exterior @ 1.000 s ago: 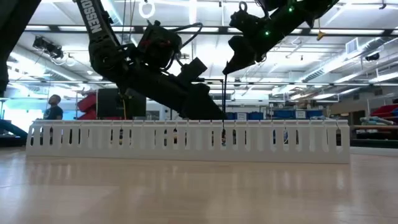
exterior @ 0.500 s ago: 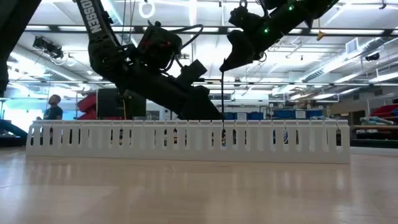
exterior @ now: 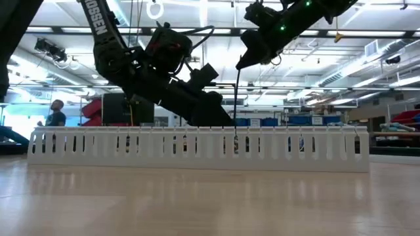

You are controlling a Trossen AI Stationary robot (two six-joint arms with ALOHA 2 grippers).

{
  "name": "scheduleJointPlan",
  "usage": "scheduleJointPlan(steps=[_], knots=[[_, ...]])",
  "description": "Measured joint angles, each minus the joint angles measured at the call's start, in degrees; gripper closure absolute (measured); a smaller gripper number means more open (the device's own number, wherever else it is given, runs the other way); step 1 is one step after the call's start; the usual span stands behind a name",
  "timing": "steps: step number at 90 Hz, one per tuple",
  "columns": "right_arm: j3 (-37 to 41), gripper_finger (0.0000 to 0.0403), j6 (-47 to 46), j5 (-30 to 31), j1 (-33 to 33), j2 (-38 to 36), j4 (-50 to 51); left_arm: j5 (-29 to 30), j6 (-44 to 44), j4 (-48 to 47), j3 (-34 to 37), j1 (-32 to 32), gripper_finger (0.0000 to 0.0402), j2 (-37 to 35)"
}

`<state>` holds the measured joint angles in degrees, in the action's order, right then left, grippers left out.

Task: Ziptie cables
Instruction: Wrap the cable wires with the black zip tie

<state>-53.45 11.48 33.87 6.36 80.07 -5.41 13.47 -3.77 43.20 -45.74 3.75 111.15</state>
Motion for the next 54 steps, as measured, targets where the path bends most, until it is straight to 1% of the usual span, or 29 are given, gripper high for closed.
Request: scheduleJointPlan(steps=[39, 54], knots=[[0.1, 0.0403, 5.7, 3.3, 0.1, 0.0, -8.9, 0.1, 1.0, -0.8, 0.0, 0.0, 0.0385, 0.0], [-0.8, 0.0403, 7.6, 3.8, 0.5, 0.0, -9.3, 0.1, 1.2, -0.8, 0.0, 0.0, 0.0385, -0.1]])
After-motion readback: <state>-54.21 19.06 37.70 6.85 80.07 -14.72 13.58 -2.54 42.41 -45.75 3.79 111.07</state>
